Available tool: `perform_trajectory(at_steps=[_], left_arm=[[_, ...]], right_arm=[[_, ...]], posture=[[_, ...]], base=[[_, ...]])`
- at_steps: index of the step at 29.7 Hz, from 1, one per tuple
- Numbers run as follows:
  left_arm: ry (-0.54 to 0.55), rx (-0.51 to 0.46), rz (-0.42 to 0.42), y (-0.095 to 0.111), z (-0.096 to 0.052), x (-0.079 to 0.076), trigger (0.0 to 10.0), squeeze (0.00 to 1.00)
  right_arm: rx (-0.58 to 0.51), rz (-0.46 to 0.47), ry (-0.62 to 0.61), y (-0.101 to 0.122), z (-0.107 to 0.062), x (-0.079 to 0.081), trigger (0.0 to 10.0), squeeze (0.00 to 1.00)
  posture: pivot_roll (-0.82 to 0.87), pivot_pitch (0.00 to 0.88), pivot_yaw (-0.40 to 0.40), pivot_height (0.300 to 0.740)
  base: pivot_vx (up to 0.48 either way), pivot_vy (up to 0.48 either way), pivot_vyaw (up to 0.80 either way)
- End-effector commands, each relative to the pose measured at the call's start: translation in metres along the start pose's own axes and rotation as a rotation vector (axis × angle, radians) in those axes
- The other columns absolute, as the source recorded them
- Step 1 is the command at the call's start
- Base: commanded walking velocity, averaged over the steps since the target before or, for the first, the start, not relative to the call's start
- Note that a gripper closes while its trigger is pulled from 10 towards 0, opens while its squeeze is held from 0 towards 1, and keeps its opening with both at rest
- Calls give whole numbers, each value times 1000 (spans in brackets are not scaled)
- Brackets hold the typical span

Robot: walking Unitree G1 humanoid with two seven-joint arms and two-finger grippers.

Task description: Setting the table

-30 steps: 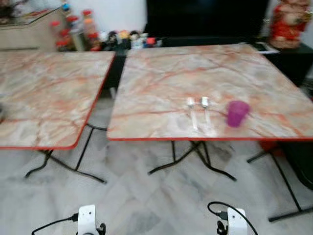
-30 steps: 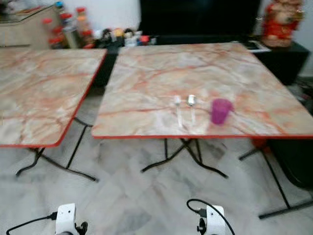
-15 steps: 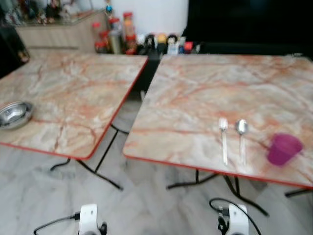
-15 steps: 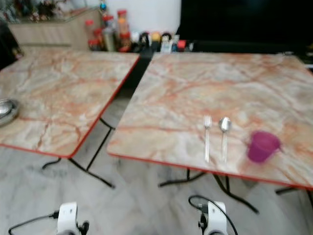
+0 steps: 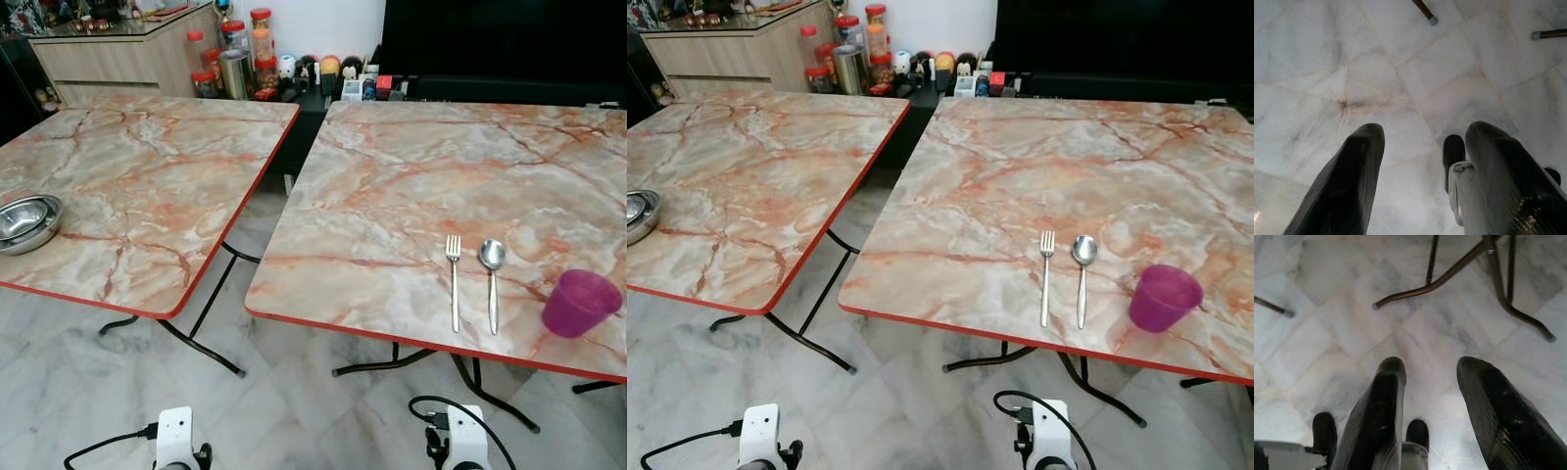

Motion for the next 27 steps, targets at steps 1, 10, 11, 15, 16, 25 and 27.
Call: perform_trajectory(at_steps=[1, 10, 11, 15, 16, 25, 27], left_arm=[[17, 2, 17, 1, 0, 6, 10000, 0], [17, 8, 18, 1, 0, 5, 10000, 0], [17, 8, 18, 1, 0, 5, 10000, 0], [17, 12, 19, 0, 0, 6, 10000, 0], [17, 13, 19, 0, 0, 6, 10000, 0], [18, 18, 18, -1, 0, 7, 10000, 0], [18, 17, 18, -1, 0, 7, 10000, 0]], right_arm=[[-41, -40, 11, 8, 1, 1, 10000, 0], [-83, -54, 15, 13, 2, 1, 10000, 0], [-83, -54, 15, 13, 2, 1, 10000, 0], [-109, -50, 4, 15, 1, 1, 10000, 0], [-111, -52, 2, 15, 1, 1, 10000, 0], [-114, -34, -36, 15, 0, -1, 10000, 0], [-126, -24, -42, 16, 0, -1, 10000, 0]], posture=[[-81, 0, 61, 740], [-93, 0, 62, 740], [-93, 0, 62, 740], [-93, 0, 62, 740], [-93, 0, 62, 740], [-98, 0, 64, 740], [-98, 0, 64, 740]], base=[[0, 0, 0], [0, 0, 0], [0, 0, 0], [0, 0, 0], [0, 0, 0], [0, 0, 0], [0, 0, 0]])
Point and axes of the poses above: a point about 5 cm out from each wrist's last joint towards the gripper, its own z axis pointing out of the wrist towards the gripper, its own y axis along the axis of the wrist's last joint, x = y × z, the point moved 1 cm from there along z, pointing out of the wrist towards the gripper, and after that the axes turned 12 degrees about -z, right-handed, at the moved point
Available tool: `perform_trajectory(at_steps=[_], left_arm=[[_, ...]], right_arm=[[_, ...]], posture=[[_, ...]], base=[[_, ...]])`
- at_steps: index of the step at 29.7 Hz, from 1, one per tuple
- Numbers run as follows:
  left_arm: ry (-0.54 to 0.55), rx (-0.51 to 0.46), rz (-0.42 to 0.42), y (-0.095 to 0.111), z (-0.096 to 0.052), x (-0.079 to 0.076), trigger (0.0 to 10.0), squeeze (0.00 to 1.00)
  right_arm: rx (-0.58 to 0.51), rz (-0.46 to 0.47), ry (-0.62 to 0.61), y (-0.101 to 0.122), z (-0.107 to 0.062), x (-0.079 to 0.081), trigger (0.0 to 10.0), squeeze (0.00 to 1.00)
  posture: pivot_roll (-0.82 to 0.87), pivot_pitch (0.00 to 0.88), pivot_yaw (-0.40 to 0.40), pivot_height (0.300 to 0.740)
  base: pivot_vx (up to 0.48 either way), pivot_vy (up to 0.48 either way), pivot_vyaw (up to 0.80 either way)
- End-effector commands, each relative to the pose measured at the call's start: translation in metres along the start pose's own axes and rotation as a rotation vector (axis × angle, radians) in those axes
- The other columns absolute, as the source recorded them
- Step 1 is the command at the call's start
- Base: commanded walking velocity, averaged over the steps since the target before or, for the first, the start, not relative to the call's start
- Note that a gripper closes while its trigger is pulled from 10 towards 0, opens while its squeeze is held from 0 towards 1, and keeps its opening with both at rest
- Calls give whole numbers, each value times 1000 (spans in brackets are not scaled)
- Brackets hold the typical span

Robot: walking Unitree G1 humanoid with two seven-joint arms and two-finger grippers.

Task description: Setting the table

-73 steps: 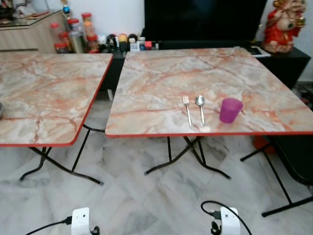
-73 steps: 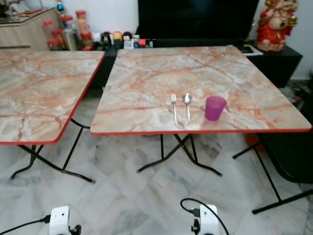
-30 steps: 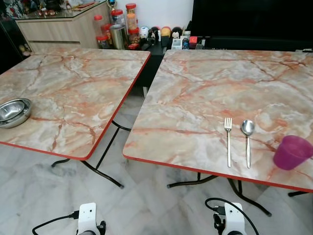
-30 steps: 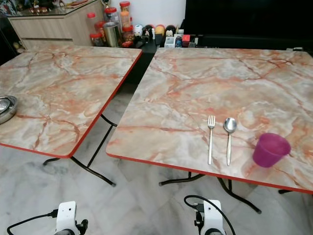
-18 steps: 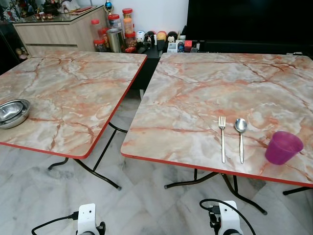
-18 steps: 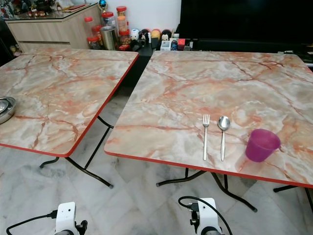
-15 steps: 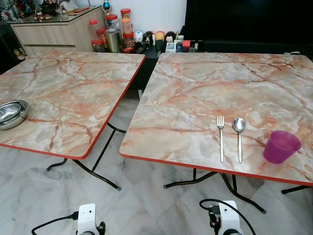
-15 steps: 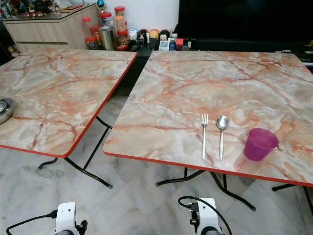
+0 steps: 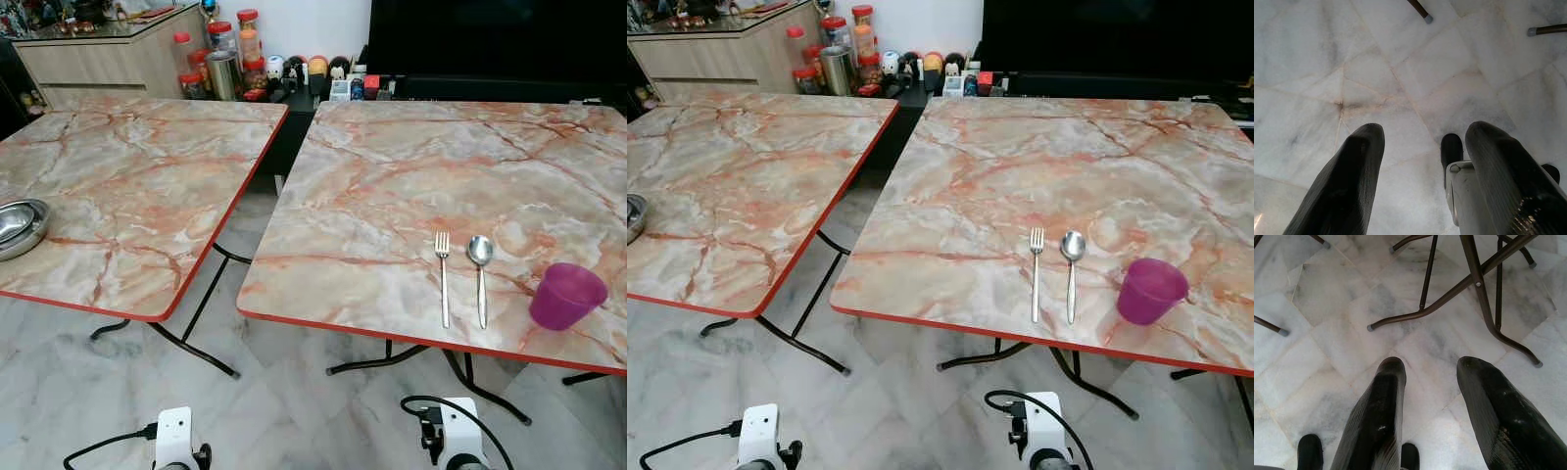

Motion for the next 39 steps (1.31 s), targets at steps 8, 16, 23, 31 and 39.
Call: perform_trajectory(at_steps=[8, 16, 23, 31, 39], left_arm=[[16, 3, 16, 2, 0, 7, 10000, 0], [15, -1, 18, 3, 0, 8, 10000, 0], [14, -6, 20, 3, 0, 8, 10000, 0], [13, -15, 25, 8, 1, 6, 10000, 0], [13, -13, 19, 8, 1, 4, 10000, 0]], right_arm=[[-434, 25, -138, 25, -54, -28, 10000, 0], [-413, 34, -134, 24, -61, -30, 10000, 0], [-490, 16, -152, 43, -90, -43, 10000, 0], [-701, 53, -187, 132, -100, -63, 10000, 0], [-822, 27, -183, 226, -74, -75, 10000, 0]], posture=[[-100, 0, 64, 740], [-103, 0, 66, 740], [-112, 0, 69, 740], [-119, 0, 73, 740], [-103, 0, 69, 740]], base=[[0, 0, 0], [0, 0, 0], [0, 0, 0], [0, 0, 0], [0, 0, 0]])
Point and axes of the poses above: a point about 5 cm out from each wrist's last joint towards the gripper, its own z axis pointing out of the wrist towards the gripper, its own y axis along the axis of the wrist's last joint, x = y × z, the point moved 1 cm from there along z, pointing out of the wrist towards the gripper, and after that the axes turned 12 degrees about -z, right-handed, at the moved point
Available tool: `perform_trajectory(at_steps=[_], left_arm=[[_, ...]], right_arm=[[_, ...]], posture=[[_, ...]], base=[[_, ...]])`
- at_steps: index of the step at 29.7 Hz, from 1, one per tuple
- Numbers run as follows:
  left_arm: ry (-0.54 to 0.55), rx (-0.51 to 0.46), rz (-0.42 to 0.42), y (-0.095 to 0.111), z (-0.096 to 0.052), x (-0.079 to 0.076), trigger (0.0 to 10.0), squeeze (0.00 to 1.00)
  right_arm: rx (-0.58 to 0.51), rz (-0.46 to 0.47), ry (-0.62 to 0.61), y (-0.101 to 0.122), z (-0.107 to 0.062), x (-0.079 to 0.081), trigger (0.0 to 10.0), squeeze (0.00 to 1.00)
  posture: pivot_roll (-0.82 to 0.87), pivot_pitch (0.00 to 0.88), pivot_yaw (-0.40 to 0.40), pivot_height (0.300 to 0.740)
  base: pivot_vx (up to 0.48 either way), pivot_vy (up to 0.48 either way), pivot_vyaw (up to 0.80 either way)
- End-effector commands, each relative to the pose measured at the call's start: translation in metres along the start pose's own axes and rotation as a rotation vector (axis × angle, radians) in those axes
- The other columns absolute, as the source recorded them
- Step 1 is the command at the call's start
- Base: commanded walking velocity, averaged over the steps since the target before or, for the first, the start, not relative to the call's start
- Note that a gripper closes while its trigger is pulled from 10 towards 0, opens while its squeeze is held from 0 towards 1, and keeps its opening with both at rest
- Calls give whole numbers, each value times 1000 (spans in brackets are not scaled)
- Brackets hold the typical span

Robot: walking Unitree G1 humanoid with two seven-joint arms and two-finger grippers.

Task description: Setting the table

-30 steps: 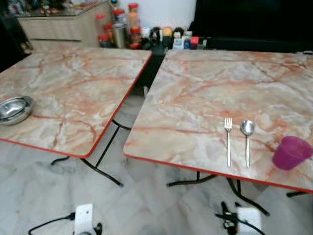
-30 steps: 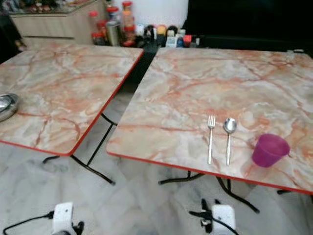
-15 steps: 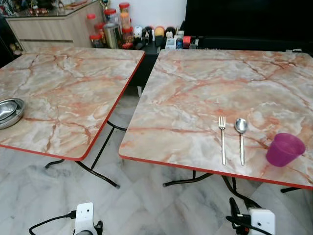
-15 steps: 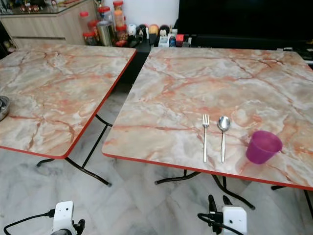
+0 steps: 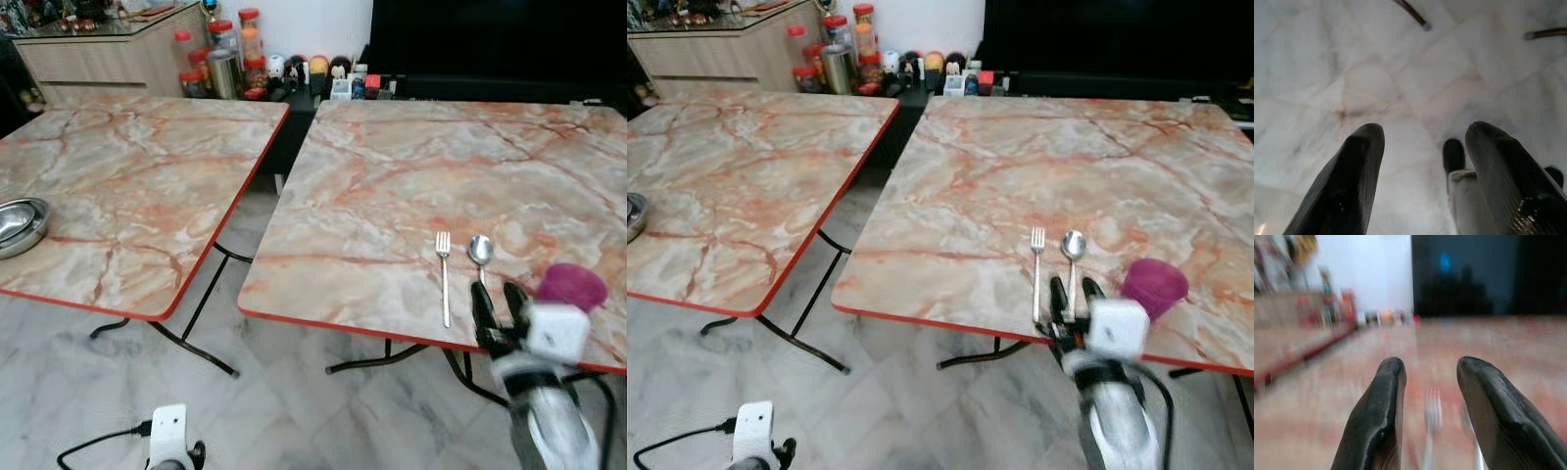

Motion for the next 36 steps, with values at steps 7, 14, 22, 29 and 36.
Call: perform_trajectory(at_steps=[7, 14, 22, 29, 36], left_arm=[[20, 13, 3, -3, -1, 6, 10000, 0], [21, 13, 2, -3, -1, 8, 10000, 0], [18, 16, 0, -3, -1, 6, 10000, 0], [16, 22, -3, -5, -1, 5, 10000, 0], [18, 33, -8, -9, -2, 7, 10000, 0]], right_arm=[[52, -14, -6, 8, 47, 0, 10000, 0], [208, -49, -37, 5, 83, 5, 10000, 0], [320, 13, 25, 10, 97, 28, 10000, 0], [442, 14, -17, -18, 91, 26, 10000, 1000], [495, -35, -28, -37, 89, 21, 10000, 1000]], posture=[[-92, 0, 71, 740], [-88, 0, 76, 740], [-96, 0, 80, 740], [-93, 0, 79, 740], [-82, 0, 76, 740]], base=[[0, 0, 0], [0, 0, 0], [0, 0, 0], [0, 0, 0], [0, 0, 0]])
Point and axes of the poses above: a point about 5 cm out from each wrist's last joint towards the gripper, its own z axis pointing out of the wrist towards the gripper, its own y axis along the axis of the wrist's last joint, x = y × z, the point moved 1 cm from there along z, pointing out of the wrist towards the gripper, and after that the axes turned 12 degrees about -z, right-handed, at the moved point
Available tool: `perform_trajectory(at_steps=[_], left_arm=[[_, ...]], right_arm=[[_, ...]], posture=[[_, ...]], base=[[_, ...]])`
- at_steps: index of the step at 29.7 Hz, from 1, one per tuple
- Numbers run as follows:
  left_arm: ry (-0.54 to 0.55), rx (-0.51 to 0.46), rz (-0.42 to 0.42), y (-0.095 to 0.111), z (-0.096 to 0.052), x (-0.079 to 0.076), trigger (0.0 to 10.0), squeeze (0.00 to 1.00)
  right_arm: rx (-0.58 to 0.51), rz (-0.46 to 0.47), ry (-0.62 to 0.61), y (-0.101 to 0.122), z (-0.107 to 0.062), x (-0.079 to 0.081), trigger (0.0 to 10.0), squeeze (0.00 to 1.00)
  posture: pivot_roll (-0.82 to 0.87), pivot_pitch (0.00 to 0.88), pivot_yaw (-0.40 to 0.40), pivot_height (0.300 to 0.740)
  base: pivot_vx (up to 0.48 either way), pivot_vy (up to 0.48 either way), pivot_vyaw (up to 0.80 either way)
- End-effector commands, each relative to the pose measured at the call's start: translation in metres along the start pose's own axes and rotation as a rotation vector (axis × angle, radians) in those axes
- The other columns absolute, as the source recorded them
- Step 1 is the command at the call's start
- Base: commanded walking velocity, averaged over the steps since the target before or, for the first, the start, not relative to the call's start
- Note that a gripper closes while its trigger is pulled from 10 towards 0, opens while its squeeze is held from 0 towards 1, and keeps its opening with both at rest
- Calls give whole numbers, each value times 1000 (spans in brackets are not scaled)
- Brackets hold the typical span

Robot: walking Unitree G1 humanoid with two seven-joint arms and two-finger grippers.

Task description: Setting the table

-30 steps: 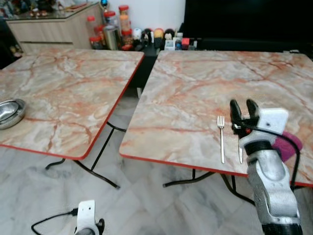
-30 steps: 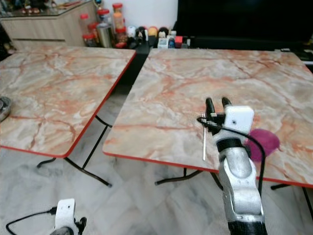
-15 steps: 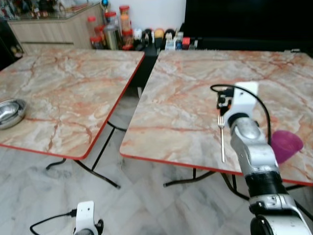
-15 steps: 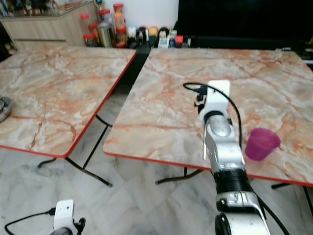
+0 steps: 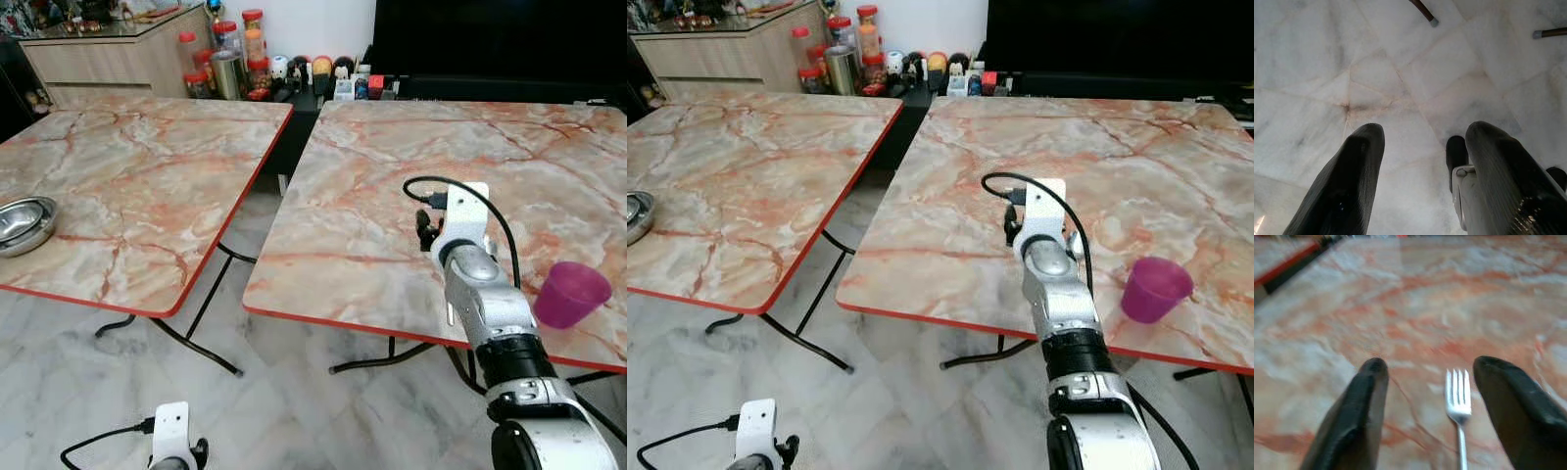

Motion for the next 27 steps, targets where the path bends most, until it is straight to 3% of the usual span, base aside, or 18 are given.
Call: perform_trajectory(at_steps=[1, 8, 9, 10, 27], left_arm=[[9, 24, -5, -5, -1, 3, 10000, 0], [9, 31, -4, -6, -1, 4, 10000, 0], [10, 32, -4, -6, -1, 4, 10000, 0], [10, 33, -4, -7, -1, 4, 10000, 0], [19, 62, -12, -15, -3, 11, 10000, 0]], right_arm=[[-7, -2, -16, 3, 3, -2, 10000, 1000], [30, -11, 8, -9, 8, 0, 10000, 1000], [30, -10, 14, -10, 8, 1, 10000, 655], [30, -11, 17, -11, 9, 2, 10000, 0], [128, 5, 18, -45, 10, 5, 10000, 0]], posture=[[-82, 0, 77, 740], [-77, 0, 76, 740], [-76, 0, 76, 740], [-75, 0, 75, 740], [-69, 0, 73, 740]], base=[[0, 0, 0], [0, 0, 0], [0, 0, 0], [0, 0, 0], [0, 0, 0]])
Point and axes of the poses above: a point about 5 cm out from each wrist's last joint towards the gripper, its own z axis pointing out of the wrist towards the gripper, its own y axis along the axis of the wrist's last joint, x = y × z, the point moved 1 cm from there along z, pointing out of the wrist towards the gripper, and after that the axes turned 12 degrees about -z, right-handed, at the moved point
